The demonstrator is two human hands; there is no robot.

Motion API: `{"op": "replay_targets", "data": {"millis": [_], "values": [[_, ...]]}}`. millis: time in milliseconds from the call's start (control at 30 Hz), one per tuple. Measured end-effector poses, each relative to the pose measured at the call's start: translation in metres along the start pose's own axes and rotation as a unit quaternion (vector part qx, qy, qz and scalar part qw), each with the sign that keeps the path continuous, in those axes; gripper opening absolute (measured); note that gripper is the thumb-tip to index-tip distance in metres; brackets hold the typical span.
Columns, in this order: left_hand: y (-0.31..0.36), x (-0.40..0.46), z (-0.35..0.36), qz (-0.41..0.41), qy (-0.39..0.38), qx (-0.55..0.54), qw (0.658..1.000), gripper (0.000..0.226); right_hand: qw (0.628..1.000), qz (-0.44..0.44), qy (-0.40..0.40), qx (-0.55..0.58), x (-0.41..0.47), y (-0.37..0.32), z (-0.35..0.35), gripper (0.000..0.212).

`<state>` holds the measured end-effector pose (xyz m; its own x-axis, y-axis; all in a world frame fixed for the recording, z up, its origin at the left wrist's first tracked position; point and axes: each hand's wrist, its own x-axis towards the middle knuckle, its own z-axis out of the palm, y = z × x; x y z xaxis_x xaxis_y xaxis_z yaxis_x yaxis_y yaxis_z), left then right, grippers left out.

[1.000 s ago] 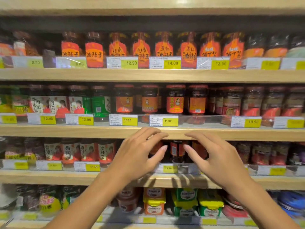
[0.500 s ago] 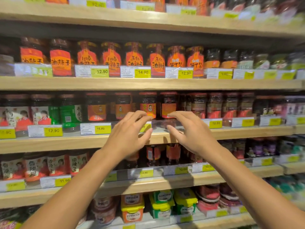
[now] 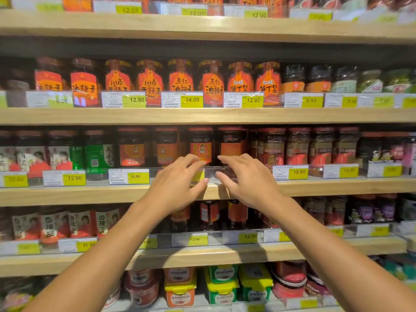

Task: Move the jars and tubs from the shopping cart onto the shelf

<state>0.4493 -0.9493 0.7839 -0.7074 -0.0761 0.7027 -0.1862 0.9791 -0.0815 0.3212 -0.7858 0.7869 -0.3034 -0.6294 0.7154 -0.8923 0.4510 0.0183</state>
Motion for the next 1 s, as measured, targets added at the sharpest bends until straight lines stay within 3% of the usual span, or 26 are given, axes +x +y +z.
{"op": "replay_targets", "data": {"millis": [433,667,833,1000], "values": [[-0.004,0.010,0.006,0.022,-0.011,0.005,1.000,0.052,0.999,0.018,-0.015,-0.045,0.000,0.005,0.002,0.059],[-0.025,-0.016,-0.008,0.023,0.038,-0.004,0.999,0.045,1.000,-0.023,0.020,-0.008,-0.003,-0.019,0.004,0.050],[-0.067,-0.043,-0.027,-0.004,0.069,0.011,0.998,0.043,0.998,-0.048,0.023,0.044,0.007,-0.048,0.012,0.045],[-0.105,-0.060,-0.043,-0.083,0.052,0.042,0.994,0.052,0.997,-0.035,-0.007,0.065,0.028,-0.082,0.015,0.049]]}}
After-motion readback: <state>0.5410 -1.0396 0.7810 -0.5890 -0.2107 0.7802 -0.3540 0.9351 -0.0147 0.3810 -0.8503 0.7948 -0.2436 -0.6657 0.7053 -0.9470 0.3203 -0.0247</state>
